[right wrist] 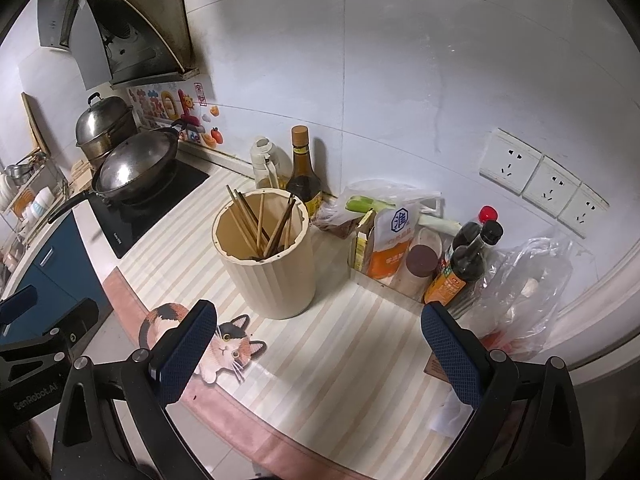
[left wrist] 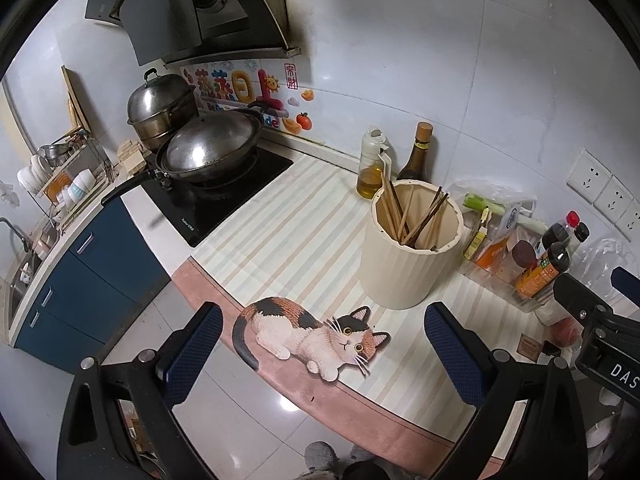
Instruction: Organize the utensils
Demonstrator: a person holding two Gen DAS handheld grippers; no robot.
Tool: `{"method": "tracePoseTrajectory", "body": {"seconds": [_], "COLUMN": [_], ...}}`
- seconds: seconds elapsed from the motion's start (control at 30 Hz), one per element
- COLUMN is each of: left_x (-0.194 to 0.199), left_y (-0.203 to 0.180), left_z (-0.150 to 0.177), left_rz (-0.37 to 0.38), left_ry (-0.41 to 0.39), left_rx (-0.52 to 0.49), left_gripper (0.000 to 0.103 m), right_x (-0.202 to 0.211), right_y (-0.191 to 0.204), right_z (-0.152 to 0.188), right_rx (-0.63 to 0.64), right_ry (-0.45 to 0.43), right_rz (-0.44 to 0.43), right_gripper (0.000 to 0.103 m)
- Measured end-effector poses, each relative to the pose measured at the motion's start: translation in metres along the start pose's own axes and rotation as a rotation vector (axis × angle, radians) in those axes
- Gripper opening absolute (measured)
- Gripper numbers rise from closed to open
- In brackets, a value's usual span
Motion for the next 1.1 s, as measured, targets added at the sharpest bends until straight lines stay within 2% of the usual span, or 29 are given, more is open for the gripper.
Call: {"method": "tracePoseTrajectory", "body": {"seconds": [1.1], "left_x": [0.0034], "left_y": [0.0011], "left_z": [-0.0015], "left_rz": [0.003], "left_ry": [-0.014], "left_rx": [-0.013], "left_gripper": [0.103], "right_x": [0.0079], "right_y": [0.0035], "right_z": [0.0038], "right_rx": [0.000], "right_ry": [-0.006], "right_rz": [-0.002], "right_gripper": [0.103]}}
Point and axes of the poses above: each gripper's, at about its wrist camera, not at the fingertips, and x roughly against the way its jaws point, y to its left, z to its underside, the point moved 1 cm from there along -x, roughly the way its jaws point, and after that the axes turned 3 degrees about -z, right-handed, at the moved point
